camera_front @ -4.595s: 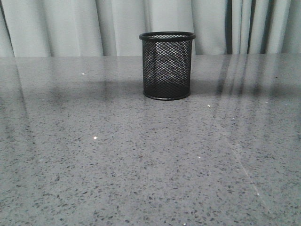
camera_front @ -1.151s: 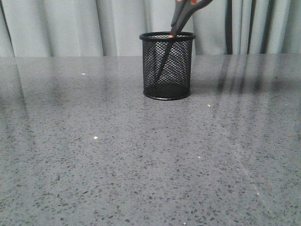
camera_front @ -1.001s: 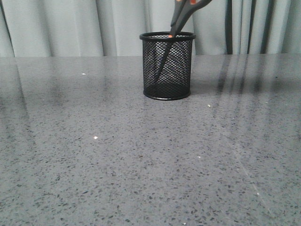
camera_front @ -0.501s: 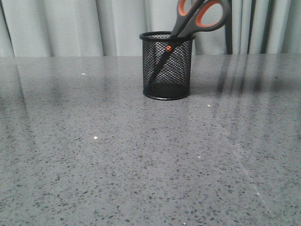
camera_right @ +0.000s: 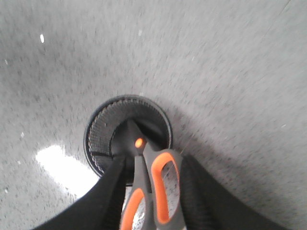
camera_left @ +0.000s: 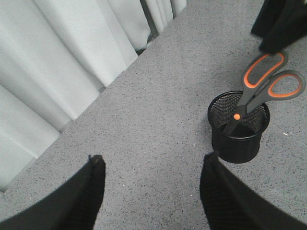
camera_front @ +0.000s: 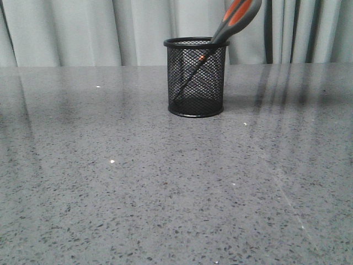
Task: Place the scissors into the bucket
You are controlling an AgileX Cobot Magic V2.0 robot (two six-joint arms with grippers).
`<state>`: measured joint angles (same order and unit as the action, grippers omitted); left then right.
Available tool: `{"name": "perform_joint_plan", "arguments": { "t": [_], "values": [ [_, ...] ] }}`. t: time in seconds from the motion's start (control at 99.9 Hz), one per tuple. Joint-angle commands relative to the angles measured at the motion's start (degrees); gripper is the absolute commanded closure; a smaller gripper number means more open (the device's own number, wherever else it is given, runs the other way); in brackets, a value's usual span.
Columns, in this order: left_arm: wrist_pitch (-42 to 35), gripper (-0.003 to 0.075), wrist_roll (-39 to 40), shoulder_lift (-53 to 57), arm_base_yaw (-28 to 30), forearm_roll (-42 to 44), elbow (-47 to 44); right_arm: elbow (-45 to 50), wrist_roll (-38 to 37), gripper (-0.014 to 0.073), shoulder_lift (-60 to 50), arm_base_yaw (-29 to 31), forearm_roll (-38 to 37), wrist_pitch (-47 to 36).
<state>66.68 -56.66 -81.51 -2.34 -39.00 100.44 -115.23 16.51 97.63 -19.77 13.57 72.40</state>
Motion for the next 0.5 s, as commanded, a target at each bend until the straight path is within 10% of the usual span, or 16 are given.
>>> {"name": "perform_joint_plan", "arguments": {
  "t": [0.0, 0.17, 0.32, 0.39, 0.491],
  "values": [
    [-2.87, 0.0311, 0.58, 2.0, 0.05, -3.02, 1.81, -3.78, -1.24, 0.0358, -4.93, 0.65, 0.21, 1.57],
    [-1.81, 0.0369, 0.58, 2.0, 0.05, -3.02, 1.81, -5.23, -2.07, 0.0459, -8.39, 0.65, 0.28, 0.4],
    [-0.25, 0.0592, 0.58, 2.13, 0.05, -3.02, 1.81, -5.23, -2.23, 0.0667, -10.99, 0.65, 0.28, -1.49],
    [0.55, 0.0738, 0.58, 2.67, 0.05, -2.91, 1.81, -4.95, -2.71, 0.065, -11.96, 0.65, 0.28, -3.04],
    [1.2, 0.074, 1.66, 3.88, 0.05, -2.02, 1.81, -4.71, -2.71, 0.0638, -13.19, 0.65, -0.03, -4.72]
  ]
}}
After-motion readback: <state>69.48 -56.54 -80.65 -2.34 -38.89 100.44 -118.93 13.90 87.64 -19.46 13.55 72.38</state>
